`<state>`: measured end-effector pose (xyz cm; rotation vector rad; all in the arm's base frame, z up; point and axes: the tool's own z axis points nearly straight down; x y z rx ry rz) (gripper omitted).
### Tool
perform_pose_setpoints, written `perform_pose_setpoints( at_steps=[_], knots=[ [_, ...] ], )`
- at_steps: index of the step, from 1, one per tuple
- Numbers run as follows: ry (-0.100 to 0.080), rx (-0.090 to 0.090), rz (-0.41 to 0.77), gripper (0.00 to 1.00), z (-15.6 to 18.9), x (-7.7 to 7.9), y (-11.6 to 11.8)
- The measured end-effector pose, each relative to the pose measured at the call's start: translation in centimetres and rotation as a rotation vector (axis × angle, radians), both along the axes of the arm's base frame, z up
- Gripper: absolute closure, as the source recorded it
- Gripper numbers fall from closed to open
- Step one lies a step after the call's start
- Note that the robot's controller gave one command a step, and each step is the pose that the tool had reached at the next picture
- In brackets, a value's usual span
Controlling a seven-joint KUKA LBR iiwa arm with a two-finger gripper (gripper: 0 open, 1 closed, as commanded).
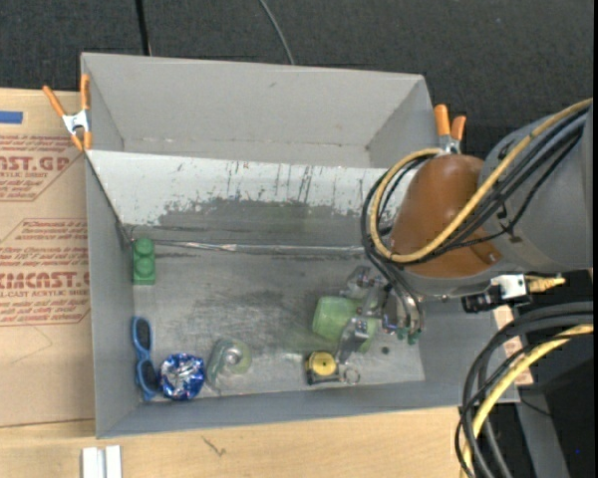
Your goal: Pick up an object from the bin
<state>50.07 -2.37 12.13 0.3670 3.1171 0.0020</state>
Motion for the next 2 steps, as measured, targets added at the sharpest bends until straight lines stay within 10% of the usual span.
perform_pose_setpoints(
  at_steps=[2],
  knots=[
    [0.002,0.000,0.002,1.00,3.85,0.10,0.14]
  ],
)
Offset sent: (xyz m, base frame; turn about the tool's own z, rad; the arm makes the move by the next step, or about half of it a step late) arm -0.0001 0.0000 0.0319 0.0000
